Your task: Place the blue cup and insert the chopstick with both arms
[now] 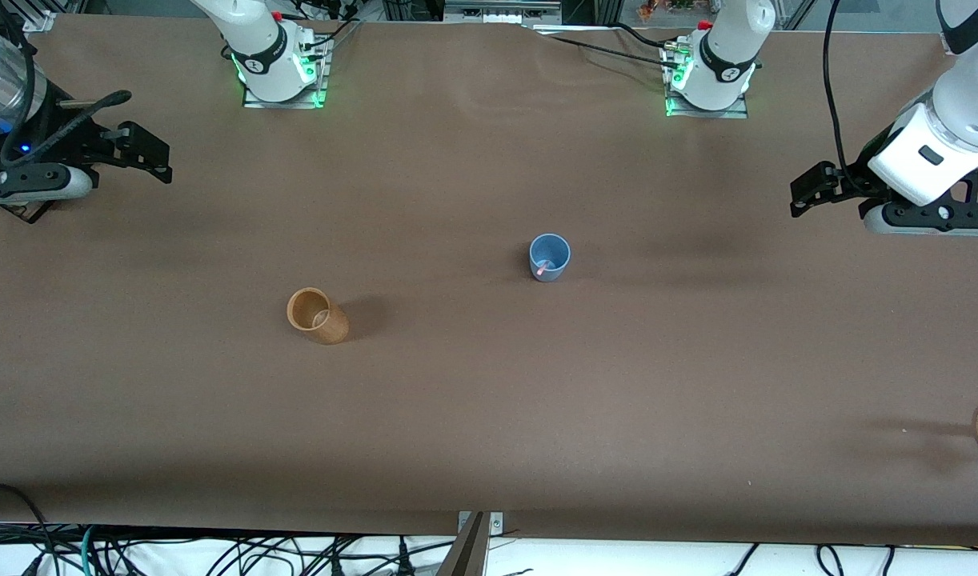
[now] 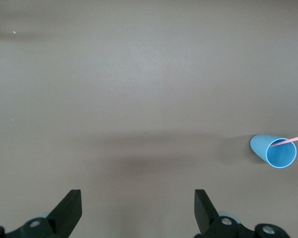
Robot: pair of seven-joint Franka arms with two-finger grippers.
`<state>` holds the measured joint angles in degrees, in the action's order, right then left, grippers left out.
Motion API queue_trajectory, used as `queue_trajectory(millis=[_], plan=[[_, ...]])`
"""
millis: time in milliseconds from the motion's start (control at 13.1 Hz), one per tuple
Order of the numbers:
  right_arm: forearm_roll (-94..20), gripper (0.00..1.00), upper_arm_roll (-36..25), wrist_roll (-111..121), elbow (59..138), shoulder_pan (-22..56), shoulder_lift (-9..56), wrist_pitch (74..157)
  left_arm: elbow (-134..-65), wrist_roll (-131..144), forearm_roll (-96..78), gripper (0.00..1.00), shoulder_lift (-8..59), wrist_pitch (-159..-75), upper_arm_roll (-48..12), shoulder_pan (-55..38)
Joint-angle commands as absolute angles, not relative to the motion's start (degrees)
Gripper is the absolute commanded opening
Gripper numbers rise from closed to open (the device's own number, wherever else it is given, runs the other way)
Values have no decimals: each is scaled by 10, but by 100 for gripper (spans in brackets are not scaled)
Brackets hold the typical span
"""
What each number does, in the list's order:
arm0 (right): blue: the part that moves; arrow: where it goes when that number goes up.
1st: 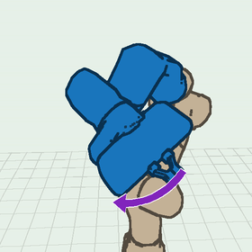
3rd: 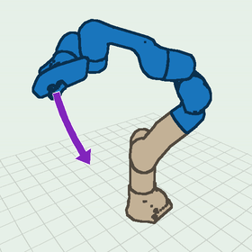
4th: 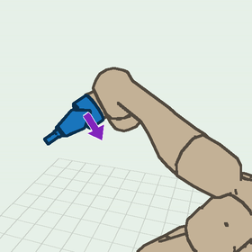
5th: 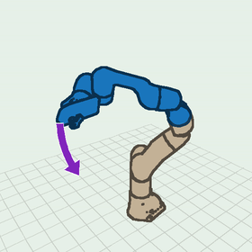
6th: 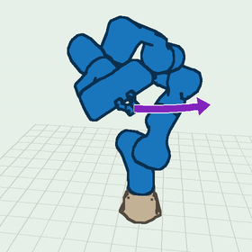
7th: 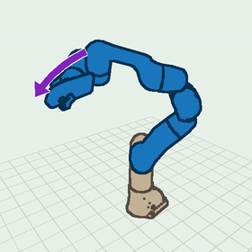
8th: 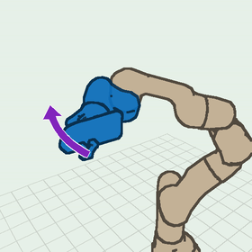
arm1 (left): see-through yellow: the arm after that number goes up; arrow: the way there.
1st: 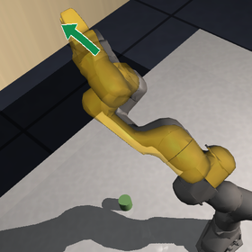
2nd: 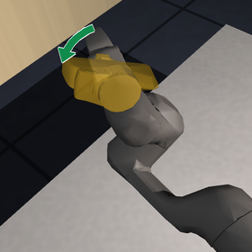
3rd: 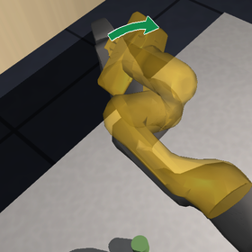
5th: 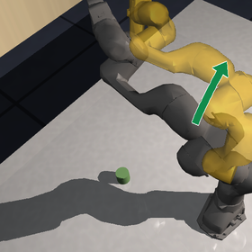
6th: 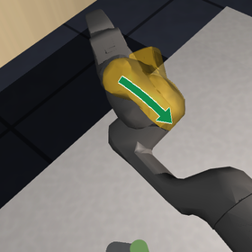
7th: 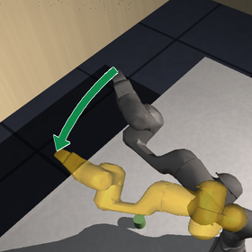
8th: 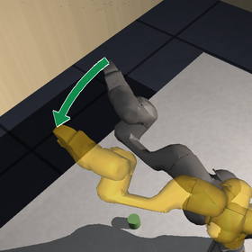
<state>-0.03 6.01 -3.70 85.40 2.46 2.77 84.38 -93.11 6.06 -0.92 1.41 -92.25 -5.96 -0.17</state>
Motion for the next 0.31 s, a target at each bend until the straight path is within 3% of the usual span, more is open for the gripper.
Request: queue_trajectory(millis=[0,229], plan=[[-10,100,62,-35,879,19,8,857,-915,48,0,100,23,-918,-60,-3],[-10,100,62,-27,879,18,6,852,-915,48,0,100,23,-918,-60,-3]])
